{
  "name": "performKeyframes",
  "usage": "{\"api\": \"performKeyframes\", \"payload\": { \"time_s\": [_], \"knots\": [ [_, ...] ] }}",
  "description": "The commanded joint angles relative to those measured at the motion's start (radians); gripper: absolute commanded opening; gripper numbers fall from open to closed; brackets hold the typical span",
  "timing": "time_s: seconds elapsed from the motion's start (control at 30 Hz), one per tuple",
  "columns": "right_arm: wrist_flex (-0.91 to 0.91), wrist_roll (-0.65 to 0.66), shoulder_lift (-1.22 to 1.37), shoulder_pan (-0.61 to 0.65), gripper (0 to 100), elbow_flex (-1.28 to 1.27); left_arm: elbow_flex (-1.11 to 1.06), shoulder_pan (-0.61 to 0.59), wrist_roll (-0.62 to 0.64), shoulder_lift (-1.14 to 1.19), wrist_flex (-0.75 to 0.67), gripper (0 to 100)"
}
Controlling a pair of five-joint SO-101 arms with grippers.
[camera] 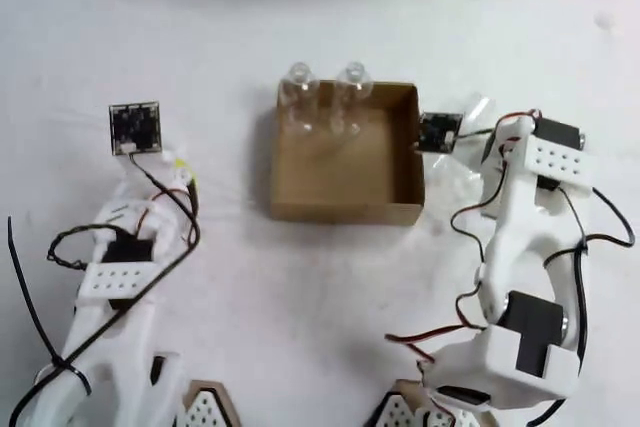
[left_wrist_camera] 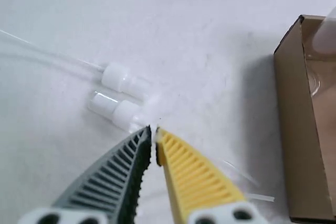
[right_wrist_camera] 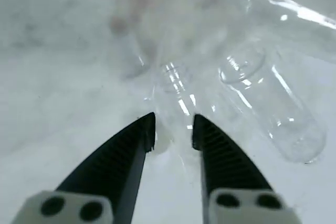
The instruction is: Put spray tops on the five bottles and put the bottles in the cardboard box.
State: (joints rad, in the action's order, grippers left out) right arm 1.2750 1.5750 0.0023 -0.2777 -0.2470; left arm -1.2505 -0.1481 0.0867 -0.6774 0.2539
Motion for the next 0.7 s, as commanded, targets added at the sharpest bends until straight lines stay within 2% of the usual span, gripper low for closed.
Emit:
{"api": "performKeyframes", "payload": {
  "time_s": [0.0, 0.17, 0.67],
  "knots": [
    [-0.125, 0.052, -0.047, 0.012, 21.6, -0.055, 0.008, 0.010, -0.011, -0.012, -0.025, 2],
    [-0.147, 0.169, -0.047, 0.030, 13.4, -0.135, 0.002, 0.010, -0.011, -0.012, -0.057, 2],
    [-0.248, 0.167, 0.073, 0.025, 11.8, -0.135, 0.002, 0.012, -0.011, -0.012, -0.057, 2]
  ]
}}
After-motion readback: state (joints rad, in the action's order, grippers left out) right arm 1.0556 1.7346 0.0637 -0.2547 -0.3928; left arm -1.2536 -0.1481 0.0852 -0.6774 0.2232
